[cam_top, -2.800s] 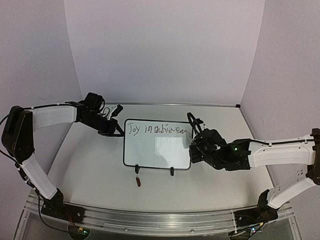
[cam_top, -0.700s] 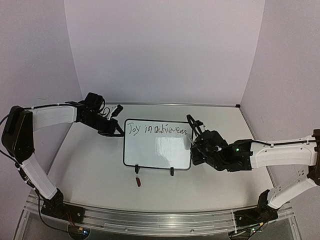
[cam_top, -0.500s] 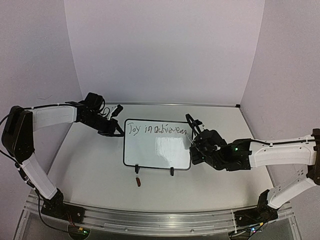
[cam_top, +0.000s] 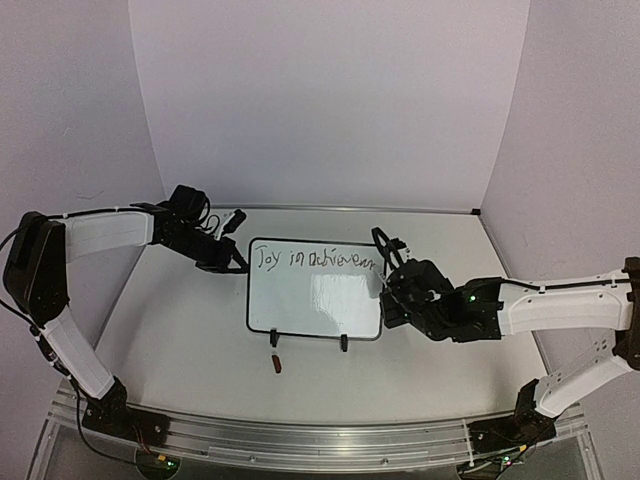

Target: Write a sentence on the whiteboard

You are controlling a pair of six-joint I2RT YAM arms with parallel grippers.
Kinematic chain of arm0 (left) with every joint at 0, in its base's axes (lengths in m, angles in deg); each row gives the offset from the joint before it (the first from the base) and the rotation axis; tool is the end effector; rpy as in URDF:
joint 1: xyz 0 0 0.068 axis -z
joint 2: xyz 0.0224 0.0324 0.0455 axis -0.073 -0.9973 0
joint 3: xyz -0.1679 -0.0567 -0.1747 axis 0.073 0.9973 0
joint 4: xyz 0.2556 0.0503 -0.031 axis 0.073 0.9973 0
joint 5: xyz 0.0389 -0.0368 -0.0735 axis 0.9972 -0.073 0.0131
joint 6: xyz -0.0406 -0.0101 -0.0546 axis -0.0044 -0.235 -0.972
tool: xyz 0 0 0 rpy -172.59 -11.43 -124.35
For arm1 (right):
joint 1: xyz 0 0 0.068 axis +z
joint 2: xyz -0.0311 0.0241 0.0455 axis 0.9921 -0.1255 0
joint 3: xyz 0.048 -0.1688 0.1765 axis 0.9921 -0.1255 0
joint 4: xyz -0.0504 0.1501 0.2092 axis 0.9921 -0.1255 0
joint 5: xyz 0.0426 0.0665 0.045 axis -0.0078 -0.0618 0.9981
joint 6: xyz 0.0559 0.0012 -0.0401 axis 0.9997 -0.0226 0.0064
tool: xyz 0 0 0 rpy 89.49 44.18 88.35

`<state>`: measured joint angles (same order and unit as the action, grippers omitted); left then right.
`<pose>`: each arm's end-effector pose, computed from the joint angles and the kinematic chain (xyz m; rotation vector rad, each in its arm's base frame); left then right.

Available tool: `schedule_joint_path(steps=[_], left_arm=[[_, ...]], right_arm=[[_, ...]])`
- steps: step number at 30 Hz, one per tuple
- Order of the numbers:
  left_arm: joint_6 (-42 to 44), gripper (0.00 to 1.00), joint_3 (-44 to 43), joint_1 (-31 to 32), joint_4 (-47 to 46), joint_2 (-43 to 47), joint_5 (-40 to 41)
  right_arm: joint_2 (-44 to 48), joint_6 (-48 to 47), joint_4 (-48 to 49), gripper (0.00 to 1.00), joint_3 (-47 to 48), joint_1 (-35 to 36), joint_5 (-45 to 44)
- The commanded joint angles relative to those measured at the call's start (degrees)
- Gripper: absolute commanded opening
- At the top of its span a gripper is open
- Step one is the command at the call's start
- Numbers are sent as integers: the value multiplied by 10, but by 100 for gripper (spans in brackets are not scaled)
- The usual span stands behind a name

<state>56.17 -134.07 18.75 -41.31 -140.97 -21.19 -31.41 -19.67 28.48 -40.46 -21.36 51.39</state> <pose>0.3114 -0.1661 0.1932 0.6520 2.4534 -0.9580 0.1747 0.2580 0.2005 -0.4316 2.1031 0.2032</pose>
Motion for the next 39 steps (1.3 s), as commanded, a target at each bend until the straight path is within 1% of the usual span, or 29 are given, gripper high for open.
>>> schedule_joint_path(steps=[1,8,21,30,39], left_arm=[[2,3,-27,1,4,-2,9],[2,3,-27,1,4,-3,9],[3,3,-27,1,5,-2,10],[3,3,-28,1,5,-3,10],[3,3,-29,1,5,-4,10]], right_arm=[[11,9,-3,0,10,-1,-31],[4,3,-6,0,19,-3,-39],[-24,-20,-6,0,45,-11,-25],[-9,-1,-5,0,25,-10,-2],[12,11,-5,0,3,-8,2]])
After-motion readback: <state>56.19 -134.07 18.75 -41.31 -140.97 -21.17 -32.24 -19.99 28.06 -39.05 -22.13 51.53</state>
